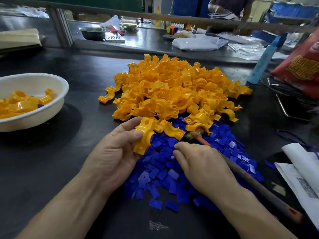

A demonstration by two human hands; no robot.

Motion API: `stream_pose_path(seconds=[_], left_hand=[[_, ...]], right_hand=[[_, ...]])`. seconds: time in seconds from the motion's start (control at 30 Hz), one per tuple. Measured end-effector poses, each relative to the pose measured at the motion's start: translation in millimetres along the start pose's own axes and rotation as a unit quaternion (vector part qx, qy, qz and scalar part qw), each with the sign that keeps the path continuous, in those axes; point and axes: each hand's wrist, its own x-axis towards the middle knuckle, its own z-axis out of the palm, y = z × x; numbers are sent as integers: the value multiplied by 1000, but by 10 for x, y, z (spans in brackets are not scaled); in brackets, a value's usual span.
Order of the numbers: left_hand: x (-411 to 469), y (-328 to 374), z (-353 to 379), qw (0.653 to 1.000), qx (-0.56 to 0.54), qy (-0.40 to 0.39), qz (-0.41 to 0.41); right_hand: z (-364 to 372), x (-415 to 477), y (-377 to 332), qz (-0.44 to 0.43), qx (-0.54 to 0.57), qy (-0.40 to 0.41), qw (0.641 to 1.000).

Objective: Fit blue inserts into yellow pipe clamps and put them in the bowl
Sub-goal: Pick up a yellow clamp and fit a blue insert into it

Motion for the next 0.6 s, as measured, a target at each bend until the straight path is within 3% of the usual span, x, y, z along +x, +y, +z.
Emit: stream_pose_path(seconds=[0.13, 0.33, 0.6], left_hand=[[-11, -38, 22, 999, 40, -24, -18], [-24, -42, 36, 997, -1, -64, -37], [-26, -40, 45, 997, 17, -68, -46]], right_hand=[[-24, 12, 18, -1, 50, 35, 998], [-55, -6, 16, 40, 163, 61, 984], [-49, -16, -82, 63, 329, 73, 939]])
